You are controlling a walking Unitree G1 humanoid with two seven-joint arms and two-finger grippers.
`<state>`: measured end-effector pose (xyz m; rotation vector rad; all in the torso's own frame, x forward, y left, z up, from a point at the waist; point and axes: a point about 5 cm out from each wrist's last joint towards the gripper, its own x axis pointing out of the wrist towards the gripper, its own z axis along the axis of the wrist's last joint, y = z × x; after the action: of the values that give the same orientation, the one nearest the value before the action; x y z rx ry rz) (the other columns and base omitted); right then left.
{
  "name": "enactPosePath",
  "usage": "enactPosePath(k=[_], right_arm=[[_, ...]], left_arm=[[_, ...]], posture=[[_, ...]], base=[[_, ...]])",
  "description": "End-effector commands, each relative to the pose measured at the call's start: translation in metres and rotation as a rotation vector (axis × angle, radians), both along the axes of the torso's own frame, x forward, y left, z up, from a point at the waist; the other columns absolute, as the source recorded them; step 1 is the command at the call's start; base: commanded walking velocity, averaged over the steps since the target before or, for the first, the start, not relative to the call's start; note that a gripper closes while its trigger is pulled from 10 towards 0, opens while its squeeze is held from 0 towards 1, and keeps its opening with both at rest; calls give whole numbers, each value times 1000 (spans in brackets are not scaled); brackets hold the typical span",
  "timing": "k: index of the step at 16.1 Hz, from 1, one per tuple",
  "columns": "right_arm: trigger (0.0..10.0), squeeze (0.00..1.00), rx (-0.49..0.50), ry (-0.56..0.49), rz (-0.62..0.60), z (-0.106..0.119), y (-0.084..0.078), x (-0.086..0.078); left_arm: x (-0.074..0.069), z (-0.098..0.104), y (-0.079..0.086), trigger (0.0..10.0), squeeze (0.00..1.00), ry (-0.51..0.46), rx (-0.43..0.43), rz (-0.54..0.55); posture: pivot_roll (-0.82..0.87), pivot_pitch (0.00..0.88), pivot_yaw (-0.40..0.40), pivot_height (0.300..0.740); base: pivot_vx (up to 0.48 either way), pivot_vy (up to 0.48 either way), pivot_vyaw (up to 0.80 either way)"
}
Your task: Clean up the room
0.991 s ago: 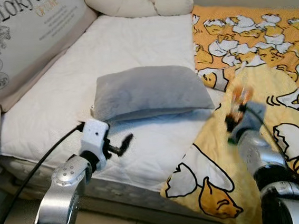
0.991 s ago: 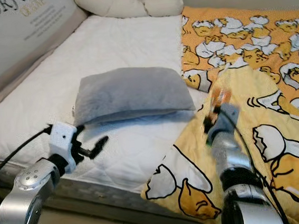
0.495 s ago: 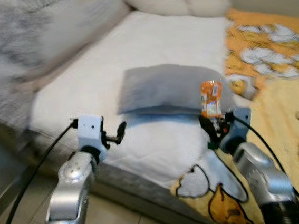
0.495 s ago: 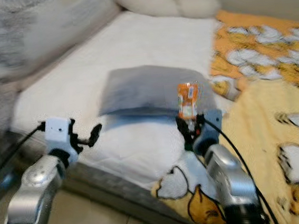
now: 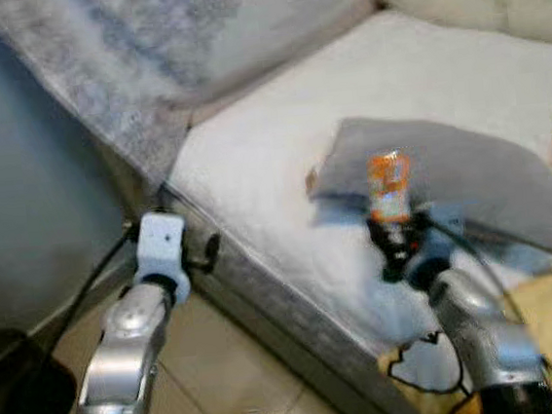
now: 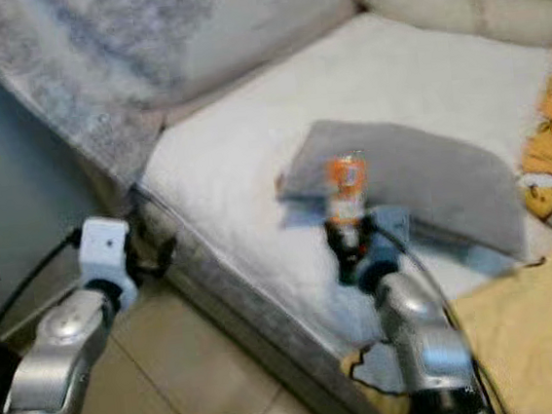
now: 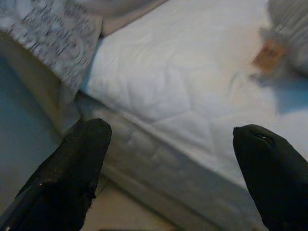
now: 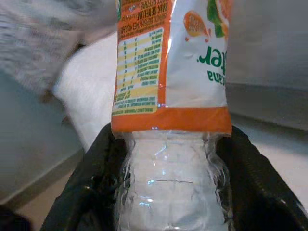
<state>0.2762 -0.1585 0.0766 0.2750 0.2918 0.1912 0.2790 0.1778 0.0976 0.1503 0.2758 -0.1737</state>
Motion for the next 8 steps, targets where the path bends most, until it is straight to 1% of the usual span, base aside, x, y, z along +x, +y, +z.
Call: enactPosePath(k=[1, 3, 4, 8], right_arm=[[10000, 0, -13, -16, -19, 5, -6, 1], [10000, 0, -18, -2, -21, 2, -6, 0], [10000, 0, -24, 3, -22, 1, -6, 0], [10000, 0, -62, 0, -22, 2, -5, 0]], left_arm=[[1, 4, -7, 10000, 31, -21, -5, -31], [1, 6, -8, 10000, 31, -21, 1, -47], [1, 7, -7, 10000, 31, -23, -8, -39], [1, 6, -4, 10000, 39, -22, -29, -18]], posture=[[-22, 0, 20, 740], [-14, 0, 28, 740], [-14, 0, 28, 740], [-25, 0, 28, 740]], base=[[0, 0, 800], [0, 0, 800], [0, 0, 800], [300, 0, 800]])
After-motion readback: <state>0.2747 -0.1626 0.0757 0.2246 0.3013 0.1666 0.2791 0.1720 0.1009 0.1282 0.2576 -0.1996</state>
